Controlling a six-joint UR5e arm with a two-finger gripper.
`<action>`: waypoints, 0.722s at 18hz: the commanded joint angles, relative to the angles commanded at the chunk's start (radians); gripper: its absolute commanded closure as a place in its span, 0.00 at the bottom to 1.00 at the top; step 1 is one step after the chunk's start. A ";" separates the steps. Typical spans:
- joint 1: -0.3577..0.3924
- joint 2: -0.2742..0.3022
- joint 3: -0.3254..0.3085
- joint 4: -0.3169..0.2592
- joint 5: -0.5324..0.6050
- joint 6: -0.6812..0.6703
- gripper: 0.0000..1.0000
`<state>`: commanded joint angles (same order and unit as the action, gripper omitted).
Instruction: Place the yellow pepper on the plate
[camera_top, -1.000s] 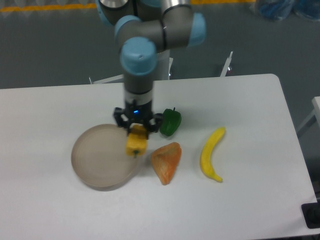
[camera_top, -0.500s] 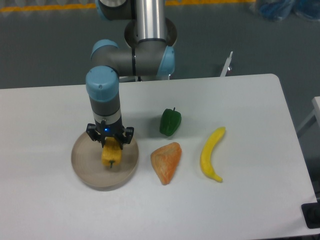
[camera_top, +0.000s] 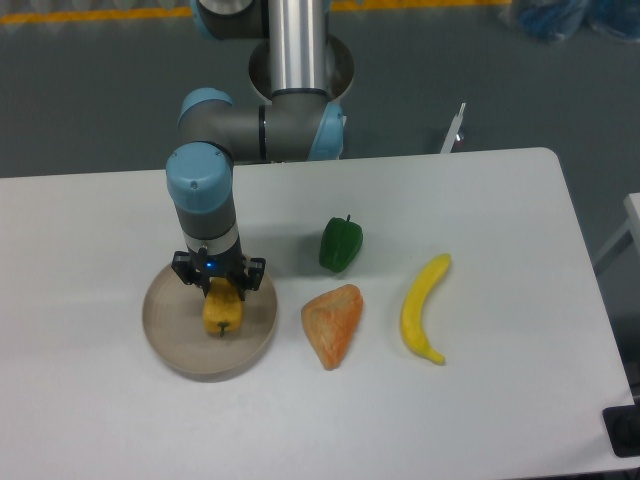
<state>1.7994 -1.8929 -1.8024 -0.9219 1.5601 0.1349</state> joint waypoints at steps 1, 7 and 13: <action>0.000 0.000 0.002 0.000 0.000 0.005 0.19; 0.000 0.020 0.005 -0.003 0.002 0.006 0.00; 0.030 0.061 0.026 -0.005 0.002 0.044 0.00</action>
<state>1.8298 -1.8317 -1.7764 -0.9265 1.5616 0.1791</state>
